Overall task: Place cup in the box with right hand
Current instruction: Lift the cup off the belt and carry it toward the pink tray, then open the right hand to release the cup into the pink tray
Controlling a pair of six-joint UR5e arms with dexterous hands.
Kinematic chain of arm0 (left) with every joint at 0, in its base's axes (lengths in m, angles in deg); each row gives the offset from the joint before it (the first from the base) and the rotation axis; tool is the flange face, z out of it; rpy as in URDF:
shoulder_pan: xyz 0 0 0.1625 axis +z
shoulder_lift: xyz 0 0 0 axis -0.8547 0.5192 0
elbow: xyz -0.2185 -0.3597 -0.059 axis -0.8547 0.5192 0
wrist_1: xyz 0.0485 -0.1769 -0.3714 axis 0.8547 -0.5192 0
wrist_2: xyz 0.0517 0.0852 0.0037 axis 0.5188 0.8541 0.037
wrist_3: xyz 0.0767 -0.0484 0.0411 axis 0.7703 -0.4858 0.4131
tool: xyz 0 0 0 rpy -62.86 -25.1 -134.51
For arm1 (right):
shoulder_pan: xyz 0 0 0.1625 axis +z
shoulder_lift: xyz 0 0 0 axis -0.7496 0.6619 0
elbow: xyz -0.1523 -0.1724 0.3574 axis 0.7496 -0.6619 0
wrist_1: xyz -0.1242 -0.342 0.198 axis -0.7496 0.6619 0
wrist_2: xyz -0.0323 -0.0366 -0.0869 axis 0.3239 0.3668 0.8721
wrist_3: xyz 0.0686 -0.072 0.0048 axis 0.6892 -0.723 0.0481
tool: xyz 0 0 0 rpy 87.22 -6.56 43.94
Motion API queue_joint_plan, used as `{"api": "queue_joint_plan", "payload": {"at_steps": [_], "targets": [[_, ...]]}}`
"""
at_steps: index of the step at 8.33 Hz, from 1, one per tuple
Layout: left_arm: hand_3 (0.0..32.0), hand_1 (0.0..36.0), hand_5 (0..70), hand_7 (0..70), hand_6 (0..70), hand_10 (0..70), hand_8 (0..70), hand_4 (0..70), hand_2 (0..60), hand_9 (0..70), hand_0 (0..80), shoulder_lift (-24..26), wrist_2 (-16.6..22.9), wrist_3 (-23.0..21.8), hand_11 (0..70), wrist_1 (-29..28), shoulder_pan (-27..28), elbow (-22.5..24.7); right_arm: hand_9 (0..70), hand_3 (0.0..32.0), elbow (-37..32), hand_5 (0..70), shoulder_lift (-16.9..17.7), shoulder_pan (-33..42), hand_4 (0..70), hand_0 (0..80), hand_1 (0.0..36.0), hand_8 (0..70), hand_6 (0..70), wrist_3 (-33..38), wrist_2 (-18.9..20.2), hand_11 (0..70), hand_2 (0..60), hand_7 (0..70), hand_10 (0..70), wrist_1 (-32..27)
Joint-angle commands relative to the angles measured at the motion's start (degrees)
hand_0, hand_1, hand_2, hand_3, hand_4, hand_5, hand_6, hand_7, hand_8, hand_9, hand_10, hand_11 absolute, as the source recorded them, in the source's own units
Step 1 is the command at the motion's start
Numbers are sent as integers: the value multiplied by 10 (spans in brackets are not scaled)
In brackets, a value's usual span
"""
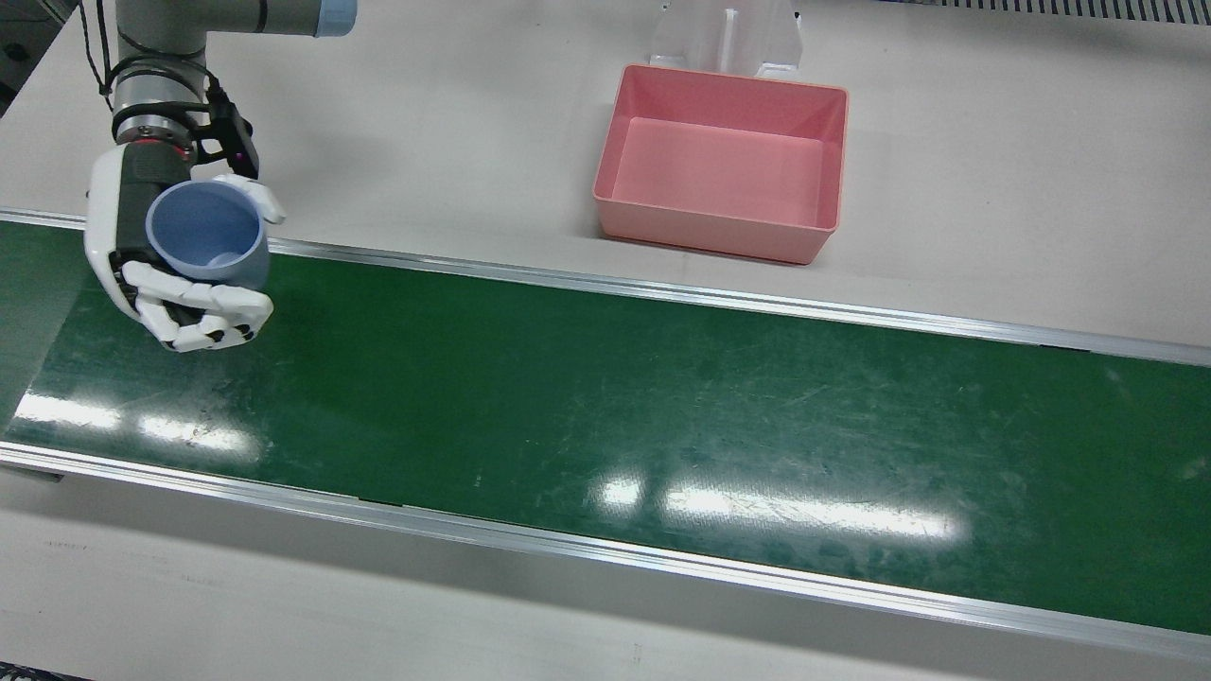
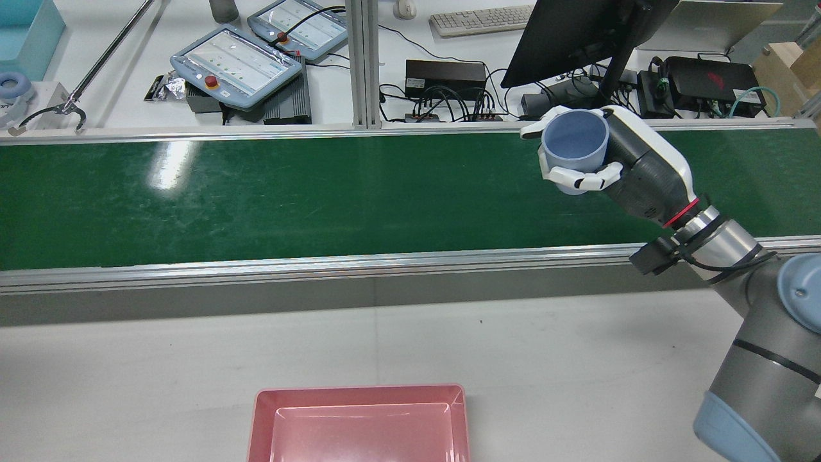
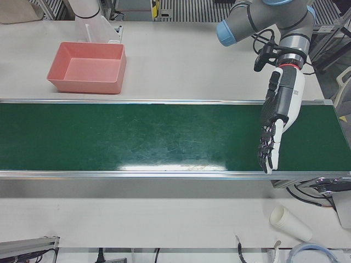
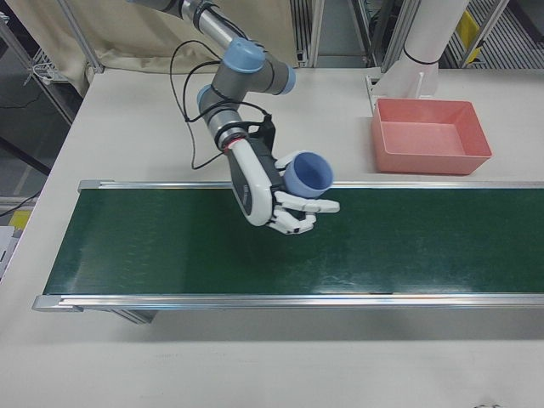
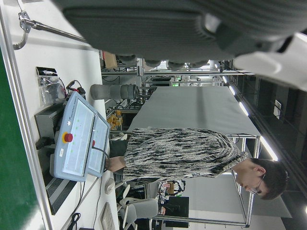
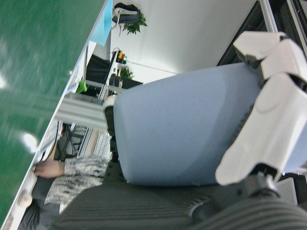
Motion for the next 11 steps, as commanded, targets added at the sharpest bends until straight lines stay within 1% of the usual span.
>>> {"api": "queue_joint_plan", "payload": {"at_steps": [1,2,3,4,5,6,7,8,9,11], "targets": [[0,0,0,0,0,0,0,0,0,0,0,0,0,0,0,0,0,0,700,0,82,109,-30,-206,339,468,155,512,282,-108,-80,549,350,700,390,43],[0,0,0,0,0,0,0,0,0,0,0,0,0,0,0,0,-1,0,700,0,81,109,-38,-277,329,470,157,507,279,-140,-119,542,342,700,384,39],[0,0,0,0,0,0,0,0,0,0,0,0,0,0,0,1,-1,0,700,0,80,105,-52,-336,302,468,149,489,266,-174,-151,520,313,700,367,37],[0,0,0,0,0,0,0,0,0,0,0,0,0,0,0,1,-1,0,700,0,78,94,-75,-376,297,466,134,454,243,-220,-169,463,247,700,322,37],[0,0,0,0,0,0,0,0,0,0,0,0,0,0,0,1,-1,0,634,0,77,82,-80,-390,269,471,113,397,211,-239,-171,379,115,700,258,33],[0,0,0,0,0,0,0,0,0,0,0,0,0,0,0,1,-1,0,395,0,77,55,-81,-396,100,466,82,219,141,-244,-171,184,0,543,121,28],[0,0,0,0,0,0,0,0,0,0,0,0,0,0,0,1,0,0,63,0,77,36,-80,-398,0,458,91,18,49,-246,-171,50,0,164,25,28],[0,0,0,0,0,0,0,0,0,0,0,0,0,0,0,1,0,0,0,0,75,26,-80,-402,0,449,92,0,15,-249,-171,1,0,24,0,28],[0,0,0,0,0,0,0,0,0,0,0,0,0,0,0,1,0,0,0,0,75,27,-80,-403,0,456,97,0,12,-252,-171,0,0,4,0,28],[0,0,0,0,0,0,0,0,0,0,0,0,0,0,0,1,0,0,0,0,75,34,-78,-404,0,471,119,0,17,-250,-171,10,0,12,0,28]]}}
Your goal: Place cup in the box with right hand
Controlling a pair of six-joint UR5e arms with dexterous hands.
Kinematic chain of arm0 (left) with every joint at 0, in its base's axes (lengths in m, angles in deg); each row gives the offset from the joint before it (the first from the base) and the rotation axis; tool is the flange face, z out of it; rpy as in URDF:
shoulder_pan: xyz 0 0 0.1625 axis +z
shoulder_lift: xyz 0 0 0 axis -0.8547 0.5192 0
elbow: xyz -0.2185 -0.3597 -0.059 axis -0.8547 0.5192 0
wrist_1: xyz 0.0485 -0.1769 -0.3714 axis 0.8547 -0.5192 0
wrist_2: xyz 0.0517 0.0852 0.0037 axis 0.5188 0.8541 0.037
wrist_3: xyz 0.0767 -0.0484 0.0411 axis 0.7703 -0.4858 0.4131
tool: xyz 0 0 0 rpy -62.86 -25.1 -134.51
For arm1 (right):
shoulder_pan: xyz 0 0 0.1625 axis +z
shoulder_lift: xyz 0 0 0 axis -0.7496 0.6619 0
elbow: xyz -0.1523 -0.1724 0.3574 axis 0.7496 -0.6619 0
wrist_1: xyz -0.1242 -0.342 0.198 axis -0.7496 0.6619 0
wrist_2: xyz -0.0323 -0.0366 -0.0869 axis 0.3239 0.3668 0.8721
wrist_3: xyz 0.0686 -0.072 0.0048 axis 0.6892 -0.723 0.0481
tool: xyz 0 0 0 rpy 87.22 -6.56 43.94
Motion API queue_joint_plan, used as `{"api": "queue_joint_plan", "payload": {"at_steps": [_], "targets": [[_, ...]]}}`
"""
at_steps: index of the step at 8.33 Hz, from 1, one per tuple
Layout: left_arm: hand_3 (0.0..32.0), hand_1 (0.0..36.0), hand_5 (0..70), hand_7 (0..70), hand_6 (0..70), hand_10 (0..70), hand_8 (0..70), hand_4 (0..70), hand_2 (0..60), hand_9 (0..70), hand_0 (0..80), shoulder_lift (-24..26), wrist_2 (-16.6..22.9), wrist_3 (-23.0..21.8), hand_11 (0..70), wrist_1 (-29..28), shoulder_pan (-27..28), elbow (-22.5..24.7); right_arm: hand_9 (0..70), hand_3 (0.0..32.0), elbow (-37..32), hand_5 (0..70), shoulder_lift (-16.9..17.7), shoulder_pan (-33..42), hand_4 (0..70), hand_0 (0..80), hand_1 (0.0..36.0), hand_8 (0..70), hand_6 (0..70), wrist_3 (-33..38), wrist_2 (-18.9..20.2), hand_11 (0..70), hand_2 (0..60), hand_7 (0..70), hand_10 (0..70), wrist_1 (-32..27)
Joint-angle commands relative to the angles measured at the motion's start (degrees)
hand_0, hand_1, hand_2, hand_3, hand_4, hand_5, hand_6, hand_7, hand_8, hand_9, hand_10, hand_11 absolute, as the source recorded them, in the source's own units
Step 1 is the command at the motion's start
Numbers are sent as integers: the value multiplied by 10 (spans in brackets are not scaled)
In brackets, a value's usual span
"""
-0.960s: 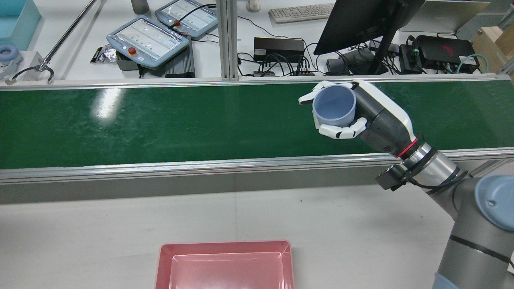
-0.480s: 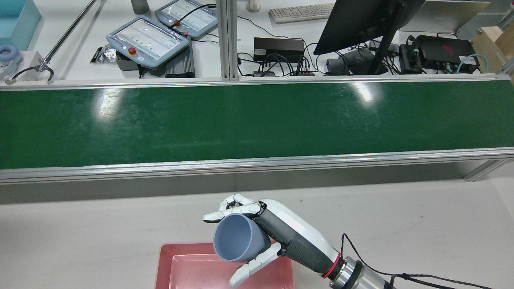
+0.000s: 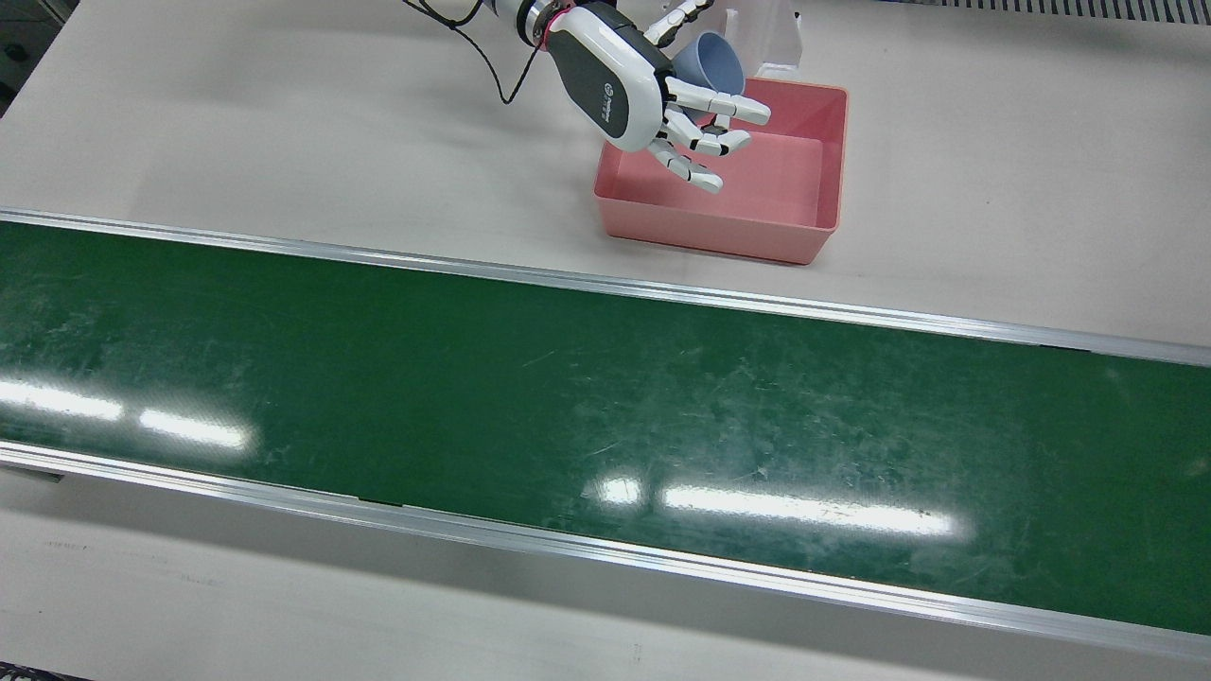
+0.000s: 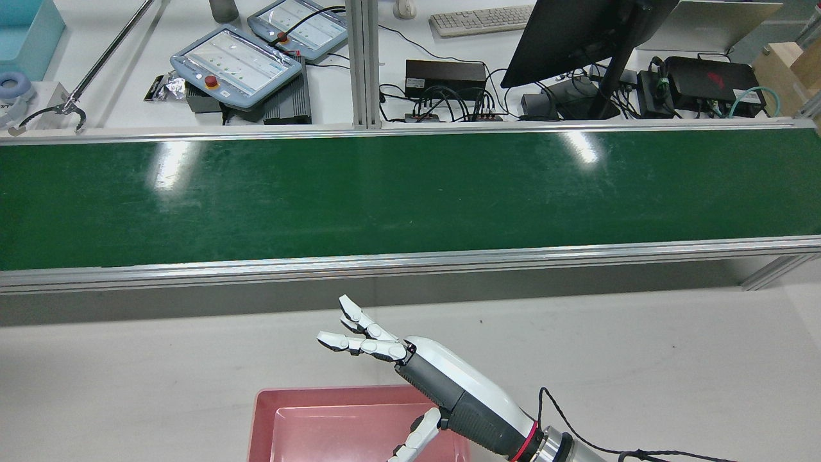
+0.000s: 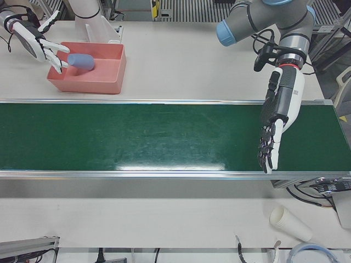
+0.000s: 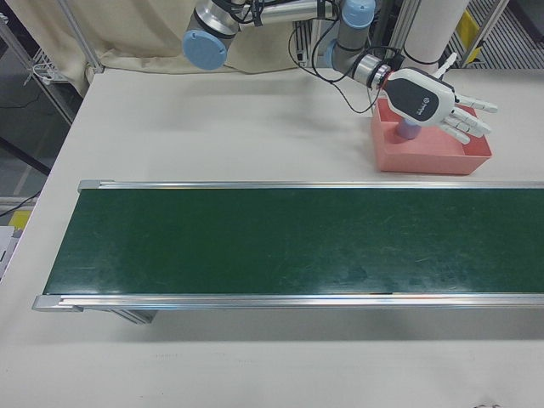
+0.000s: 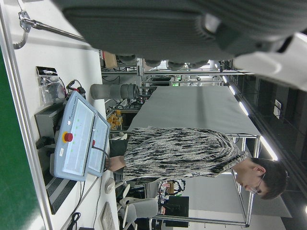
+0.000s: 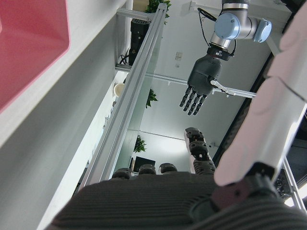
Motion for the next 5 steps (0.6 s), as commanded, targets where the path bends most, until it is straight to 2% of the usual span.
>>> {"api": "queue_joint_plan", "payload": {"at_steps": [1,2,3,5], "targets": [[0,0,0,0,0,0,0,0,0,0,0,0,0,0,0,0,-1,0,0,0,4,37,8,4,0,477,128,0,19,7,1,15,0,15,0,0],[0,0,0,0,0,0,0,0,0,0,0,0,0,0,0,0,0,0,0,0,15,38,23,34,0,477,130,0,18,29,5,12,0,12,0,1],[0,0,0,0,0,0,0,0,0,0,0,0,0,0,0,0,-1,0,0,0,32,40,53,64,0,480,133,0,19,63,6,15,0,16,0,1],[0,0,0,0,0,0,0,0,0,0,0,0,0,0,0,-1,0,0,0,0,32,38,102,158,0,475,129,0,21,159,14,15,0,26,0,8]]}}
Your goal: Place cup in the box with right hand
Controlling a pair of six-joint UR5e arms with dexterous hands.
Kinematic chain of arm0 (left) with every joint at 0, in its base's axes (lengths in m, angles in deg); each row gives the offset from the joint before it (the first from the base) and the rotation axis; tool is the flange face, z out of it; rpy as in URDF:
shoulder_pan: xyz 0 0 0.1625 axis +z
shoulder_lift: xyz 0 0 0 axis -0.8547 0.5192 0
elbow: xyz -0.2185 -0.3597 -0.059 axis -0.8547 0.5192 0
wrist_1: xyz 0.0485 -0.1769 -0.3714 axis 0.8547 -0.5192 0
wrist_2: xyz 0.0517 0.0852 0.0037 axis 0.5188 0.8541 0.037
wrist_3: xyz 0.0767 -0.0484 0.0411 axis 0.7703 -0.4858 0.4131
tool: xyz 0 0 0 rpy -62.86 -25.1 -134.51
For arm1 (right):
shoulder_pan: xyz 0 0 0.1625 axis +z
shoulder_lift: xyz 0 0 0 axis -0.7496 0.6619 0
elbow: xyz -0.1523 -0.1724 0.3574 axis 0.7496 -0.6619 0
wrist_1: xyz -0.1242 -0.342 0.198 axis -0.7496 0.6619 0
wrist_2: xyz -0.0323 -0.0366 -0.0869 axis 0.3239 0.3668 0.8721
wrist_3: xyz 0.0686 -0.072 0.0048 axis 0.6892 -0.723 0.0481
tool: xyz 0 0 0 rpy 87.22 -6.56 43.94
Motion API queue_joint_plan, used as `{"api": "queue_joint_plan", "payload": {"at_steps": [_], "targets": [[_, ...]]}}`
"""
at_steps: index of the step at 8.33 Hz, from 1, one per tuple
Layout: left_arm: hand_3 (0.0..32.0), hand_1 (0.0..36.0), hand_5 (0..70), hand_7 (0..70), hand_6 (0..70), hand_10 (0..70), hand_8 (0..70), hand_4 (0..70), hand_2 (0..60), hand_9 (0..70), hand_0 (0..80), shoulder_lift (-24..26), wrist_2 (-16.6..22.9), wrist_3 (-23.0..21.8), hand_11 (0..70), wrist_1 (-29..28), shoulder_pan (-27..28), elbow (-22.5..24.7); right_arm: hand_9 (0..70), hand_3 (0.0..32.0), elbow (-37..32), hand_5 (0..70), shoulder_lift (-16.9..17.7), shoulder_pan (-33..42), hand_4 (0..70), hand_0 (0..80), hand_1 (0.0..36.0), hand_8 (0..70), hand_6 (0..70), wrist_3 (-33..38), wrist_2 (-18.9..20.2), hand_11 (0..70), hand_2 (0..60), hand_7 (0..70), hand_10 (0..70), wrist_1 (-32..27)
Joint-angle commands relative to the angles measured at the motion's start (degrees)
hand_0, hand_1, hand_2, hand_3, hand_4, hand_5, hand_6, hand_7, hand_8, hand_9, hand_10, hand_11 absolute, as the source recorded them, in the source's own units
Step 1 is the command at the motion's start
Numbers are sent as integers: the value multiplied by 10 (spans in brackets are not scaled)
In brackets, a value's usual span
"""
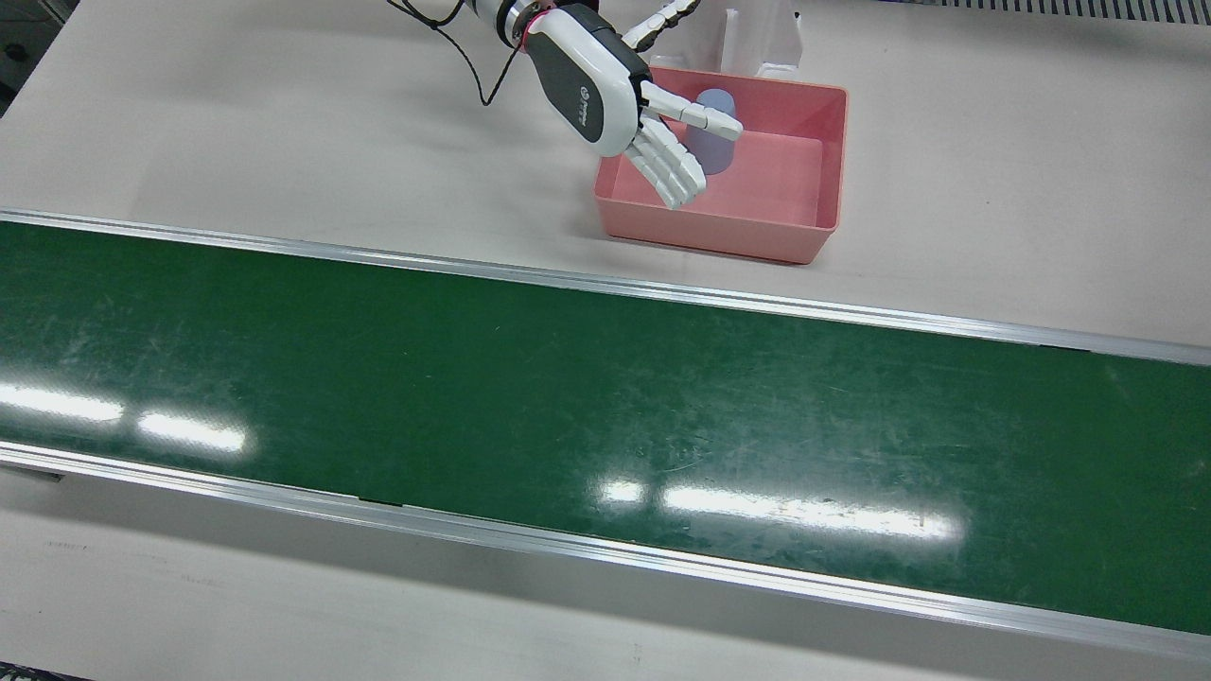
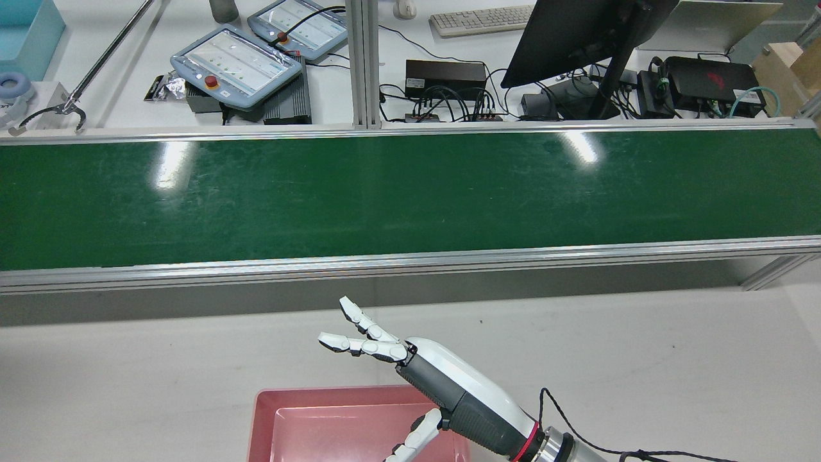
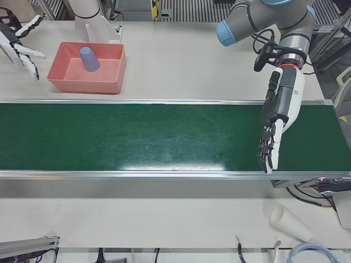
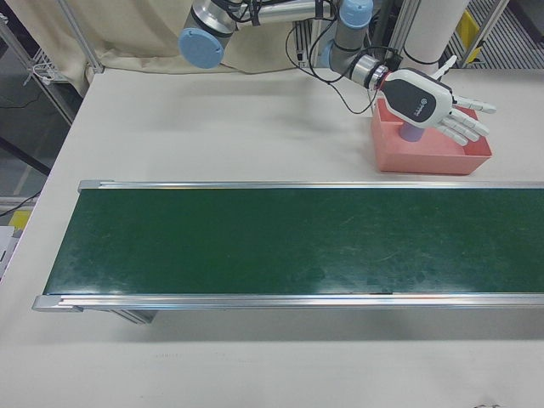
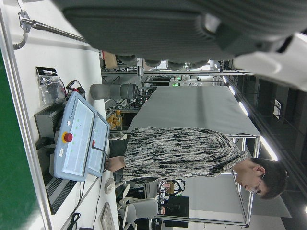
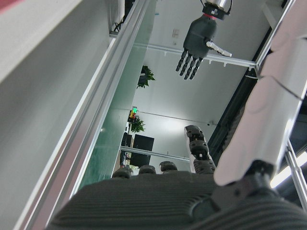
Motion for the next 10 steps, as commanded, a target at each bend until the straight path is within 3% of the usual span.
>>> {"api": "queue_joint_plan", "payload": {"at_steps": [1,2,4,7,8,10], "targets": [[0,0,0,0,0,0,0,0,0,0,0,0,0,0,0,-1,0,-1,0,0,0,36,81,142,0,471,123,0,22,135,14,19,0,29,2,5],[0,0,0,0,0,0,0,0,0,0,0,0,0,0,0,-1,0,0,0,0,-19,36,106,216,0,469,119,0,23,175,60,26,0,34,7,5],[0,0,0,0,0,0,0,0,0,0,0,0,0,0,0,0,0,0,0,0,-113,38,107,371,0,470,124,0,25,299,166,39,0,38,16,1],[0,0,0,0,0,0,0,0,0,0,0,0,0,0,0,-1,0,-1,3,0,-187,39,123,589,0,466,117,0,26,335,301,53,0,40,25,-4],[0,0,0,0,0,0,0,0,0,0,0,0,0,0,0,-1,0,-1,4,0,-222,40,135,644,0,465,116,0,26,344,338,56,0,38,27,-33],[0,0,0,0,0,0,0,0,0,0,0,0,0,0,0,-1,0,-1,10,0,-320,40,162,711,0,469,121,0,33,366,369,60,0,72,30,-140]]}}
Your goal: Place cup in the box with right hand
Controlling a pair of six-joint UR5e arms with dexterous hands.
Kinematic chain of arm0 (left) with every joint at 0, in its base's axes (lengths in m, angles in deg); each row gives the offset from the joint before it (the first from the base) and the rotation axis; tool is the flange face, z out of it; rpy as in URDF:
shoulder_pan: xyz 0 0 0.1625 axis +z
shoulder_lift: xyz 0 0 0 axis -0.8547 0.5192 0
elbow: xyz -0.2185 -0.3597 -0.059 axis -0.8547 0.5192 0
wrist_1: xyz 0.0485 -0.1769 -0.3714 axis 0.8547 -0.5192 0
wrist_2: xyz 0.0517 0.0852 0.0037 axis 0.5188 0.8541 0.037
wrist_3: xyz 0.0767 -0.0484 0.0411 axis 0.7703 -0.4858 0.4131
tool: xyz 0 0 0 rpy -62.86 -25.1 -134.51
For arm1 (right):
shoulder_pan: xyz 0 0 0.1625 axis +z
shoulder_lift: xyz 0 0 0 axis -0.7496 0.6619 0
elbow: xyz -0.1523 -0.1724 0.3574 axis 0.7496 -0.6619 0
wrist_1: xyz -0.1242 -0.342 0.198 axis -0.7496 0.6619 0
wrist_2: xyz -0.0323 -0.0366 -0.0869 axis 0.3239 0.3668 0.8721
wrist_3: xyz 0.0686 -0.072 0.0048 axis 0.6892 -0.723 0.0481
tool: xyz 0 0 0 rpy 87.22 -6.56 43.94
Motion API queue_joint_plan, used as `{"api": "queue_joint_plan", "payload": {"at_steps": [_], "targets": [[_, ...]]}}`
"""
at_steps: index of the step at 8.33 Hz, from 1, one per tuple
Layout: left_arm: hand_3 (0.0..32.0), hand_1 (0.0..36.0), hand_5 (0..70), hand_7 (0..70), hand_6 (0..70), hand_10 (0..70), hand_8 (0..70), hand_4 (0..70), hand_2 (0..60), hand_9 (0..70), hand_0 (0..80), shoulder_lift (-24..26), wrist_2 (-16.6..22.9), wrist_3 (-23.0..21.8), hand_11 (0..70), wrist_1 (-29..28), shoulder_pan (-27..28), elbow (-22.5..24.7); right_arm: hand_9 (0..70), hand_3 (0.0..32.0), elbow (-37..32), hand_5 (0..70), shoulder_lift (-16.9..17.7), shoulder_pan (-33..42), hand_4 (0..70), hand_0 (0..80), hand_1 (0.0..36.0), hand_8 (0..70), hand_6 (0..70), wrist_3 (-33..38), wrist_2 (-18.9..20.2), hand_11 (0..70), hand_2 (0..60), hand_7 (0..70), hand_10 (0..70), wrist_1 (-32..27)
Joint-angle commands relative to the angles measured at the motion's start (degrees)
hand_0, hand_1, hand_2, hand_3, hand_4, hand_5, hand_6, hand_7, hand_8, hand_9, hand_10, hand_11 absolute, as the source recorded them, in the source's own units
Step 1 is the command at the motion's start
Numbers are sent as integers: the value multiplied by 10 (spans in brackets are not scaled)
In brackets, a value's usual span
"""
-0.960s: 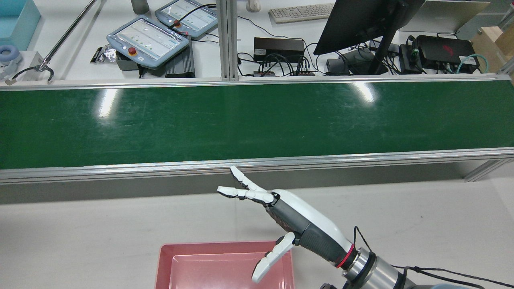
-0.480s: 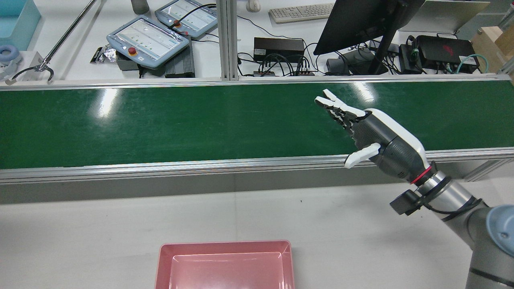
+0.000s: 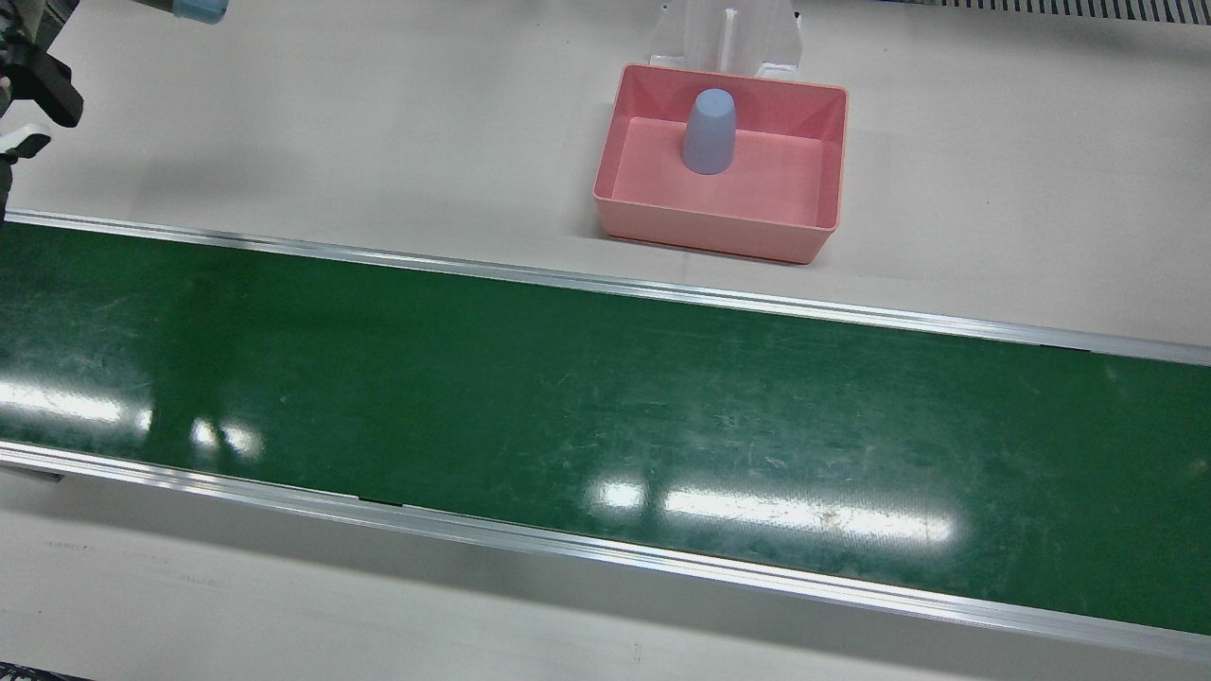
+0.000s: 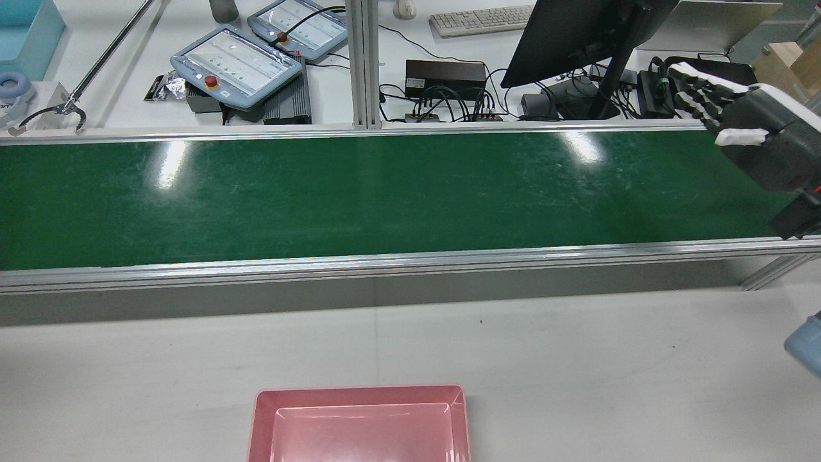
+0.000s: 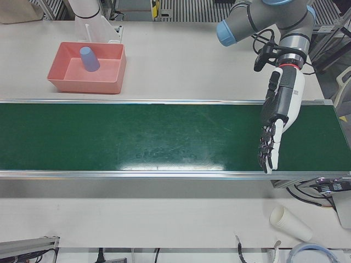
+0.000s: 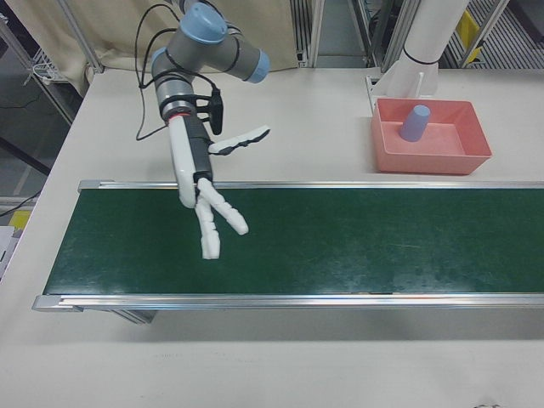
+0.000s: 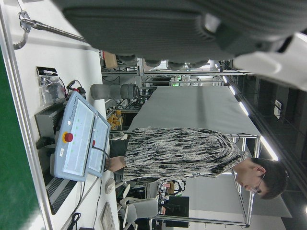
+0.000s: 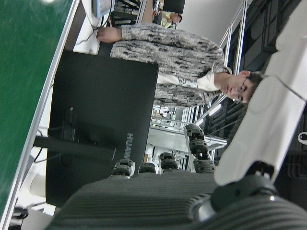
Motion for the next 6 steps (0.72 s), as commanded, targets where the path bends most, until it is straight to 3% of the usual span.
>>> {"api": "queue_joint_plan", "payload": {"at_steps": [1,6], "targets": [[0,0,0,0,0,0,0,0,0,0,0,0,0,0,0,0,-1,0,13,0,-114,39,30,99,0,467,118,0,33,22,43,62,0,76,32,-114],[0,0,0,0,0,0,0,0,0,0,0,0,0,0,0,1,0,1,17,0,-115,39,34,114,0,465,115,0,35,22,43,61,0,83,32,-114]]}}
